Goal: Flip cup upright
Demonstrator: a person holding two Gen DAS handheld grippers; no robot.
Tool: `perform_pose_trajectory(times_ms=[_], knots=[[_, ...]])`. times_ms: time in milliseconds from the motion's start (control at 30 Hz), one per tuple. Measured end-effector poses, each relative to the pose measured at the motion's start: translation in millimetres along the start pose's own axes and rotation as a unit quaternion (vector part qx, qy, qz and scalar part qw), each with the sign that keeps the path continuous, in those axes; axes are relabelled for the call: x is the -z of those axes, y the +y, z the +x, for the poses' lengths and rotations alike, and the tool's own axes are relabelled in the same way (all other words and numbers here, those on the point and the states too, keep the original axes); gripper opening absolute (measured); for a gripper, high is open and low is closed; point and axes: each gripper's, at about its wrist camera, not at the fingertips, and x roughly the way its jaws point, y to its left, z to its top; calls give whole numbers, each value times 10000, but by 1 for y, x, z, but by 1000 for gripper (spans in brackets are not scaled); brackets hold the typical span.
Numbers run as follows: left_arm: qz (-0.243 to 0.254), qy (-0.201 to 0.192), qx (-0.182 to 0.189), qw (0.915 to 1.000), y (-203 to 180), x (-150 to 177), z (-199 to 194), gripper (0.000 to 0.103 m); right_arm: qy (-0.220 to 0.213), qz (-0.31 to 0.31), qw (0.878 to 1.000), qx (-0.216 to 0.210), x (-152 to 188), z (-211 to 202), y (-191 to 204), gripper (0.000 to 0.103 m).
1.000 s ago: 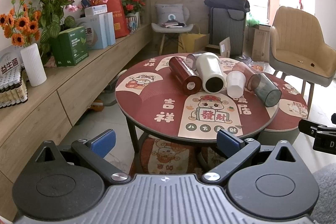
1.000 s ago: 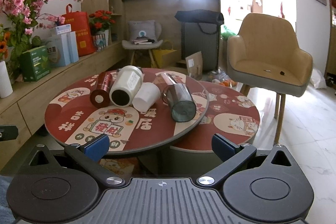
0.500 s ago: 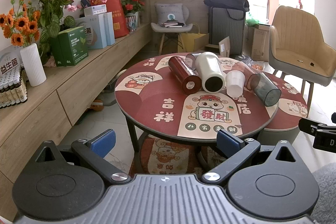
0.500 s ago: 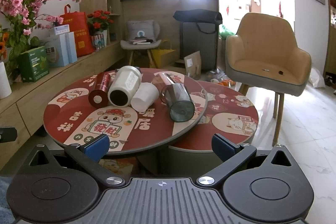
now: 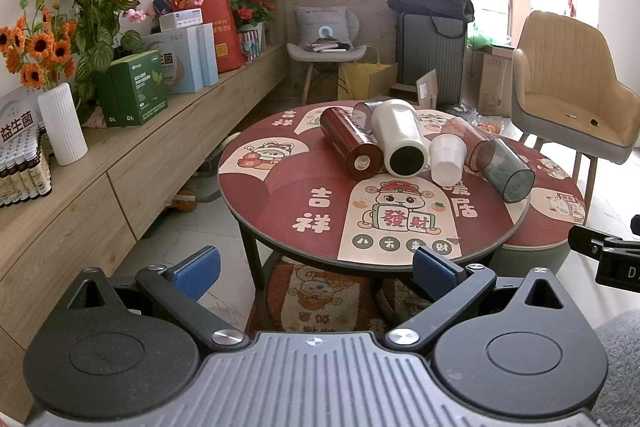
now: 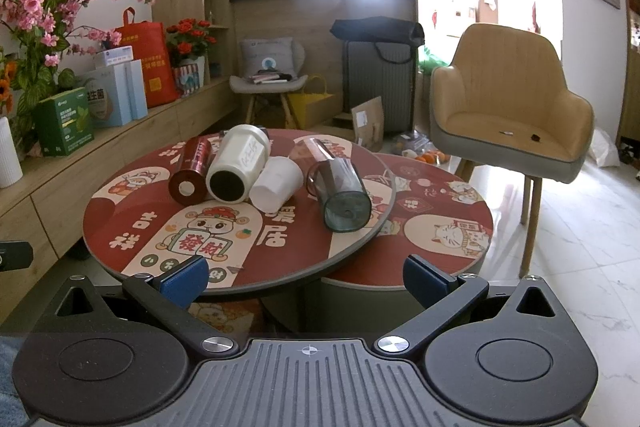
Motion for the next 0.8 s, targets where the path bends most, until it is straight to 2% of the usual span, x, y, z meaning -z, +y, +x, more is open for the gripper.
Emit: perform_pose_trajectory(times_ms=[800], knots=[[6, 99, 39, 9999, 3, -1, 5, 103, 173, -32, 9998, 65, 0, 8, 2, 103]])
